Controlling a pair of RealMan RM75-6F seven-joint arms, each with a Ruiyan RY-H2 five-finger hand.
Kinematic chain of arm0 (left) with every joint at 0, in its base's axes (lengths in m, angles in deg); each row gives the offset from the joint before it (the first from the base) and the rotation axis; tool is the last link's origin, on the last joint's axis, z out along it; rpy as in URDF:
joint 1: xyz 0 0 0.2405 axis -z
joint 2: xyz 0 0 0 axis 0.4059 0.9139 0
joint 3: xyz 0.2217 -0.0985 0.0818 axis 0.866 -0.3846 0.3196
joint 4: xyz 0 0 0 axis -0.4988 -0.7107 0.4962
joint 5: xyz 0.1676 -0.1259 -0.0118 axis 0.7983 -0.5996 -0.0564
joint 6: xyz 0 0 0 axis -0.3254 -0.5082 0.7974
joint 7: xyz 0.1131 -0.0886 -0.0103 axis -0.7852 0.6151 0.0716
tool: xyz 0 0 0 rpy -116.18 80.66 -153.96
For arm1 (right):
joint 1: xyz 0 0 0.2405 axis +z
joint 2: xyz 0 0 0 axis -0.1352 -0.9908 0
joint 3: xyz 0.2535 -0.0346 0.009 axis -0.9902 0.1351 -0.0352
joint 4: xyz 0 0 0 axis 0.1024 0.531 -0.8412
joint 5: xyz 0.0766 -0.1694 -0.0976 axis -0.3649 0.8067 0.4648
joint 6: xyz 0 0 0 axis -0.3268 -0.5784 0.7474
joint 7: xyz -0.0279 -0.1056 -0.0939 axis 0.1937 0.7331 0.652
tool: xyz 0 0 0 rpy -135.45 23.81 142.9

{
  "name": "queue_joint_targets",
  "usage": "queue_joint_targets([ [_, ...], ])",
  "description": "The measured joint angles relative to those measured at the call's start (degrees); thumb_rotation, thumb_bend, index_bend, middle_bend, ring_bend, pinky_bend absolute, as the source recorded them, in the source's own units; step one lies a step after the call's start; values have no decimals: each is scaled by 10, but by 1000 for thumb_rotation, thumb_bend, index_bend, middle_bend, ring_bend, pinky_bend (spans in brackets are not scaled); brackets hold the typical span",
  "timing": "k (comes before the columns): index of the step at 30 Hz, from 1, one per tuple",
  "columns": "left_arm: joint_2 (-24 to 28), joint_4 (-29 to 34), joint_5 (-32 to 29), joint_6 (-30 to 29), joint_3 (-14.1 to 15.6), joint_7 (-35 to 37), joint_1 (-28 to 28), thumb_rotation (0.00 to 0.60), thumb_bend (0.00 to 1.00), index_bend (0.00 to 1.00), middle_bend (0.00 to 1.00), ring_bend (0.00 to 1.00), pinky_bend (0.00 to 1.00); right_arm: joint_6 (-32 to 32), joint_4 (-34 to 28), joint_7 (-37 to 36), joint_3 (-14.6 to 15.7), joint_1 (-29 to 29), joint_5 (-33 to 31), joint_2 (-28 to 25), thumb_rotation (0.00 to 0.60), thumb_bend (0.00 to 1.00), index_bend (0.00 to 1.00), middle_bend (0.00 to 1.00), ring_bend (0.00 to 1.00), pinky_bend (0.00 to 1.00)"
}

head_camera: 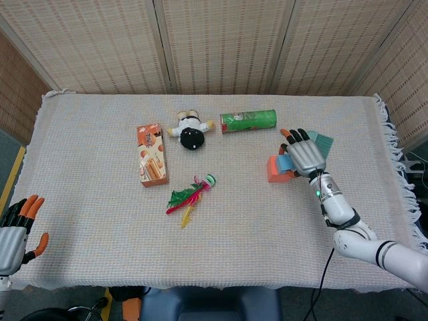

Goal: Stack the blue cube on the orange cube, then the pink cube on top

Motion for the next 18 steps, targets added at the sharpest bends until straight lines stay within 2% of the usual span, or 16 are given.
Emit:
queue_joint_targets([
  [18,4,2,0,0,1,5,-1,600,453,0,0,0,85,-32,-9,35,2,4,-45,8,600,140,478,0,0,0],
])
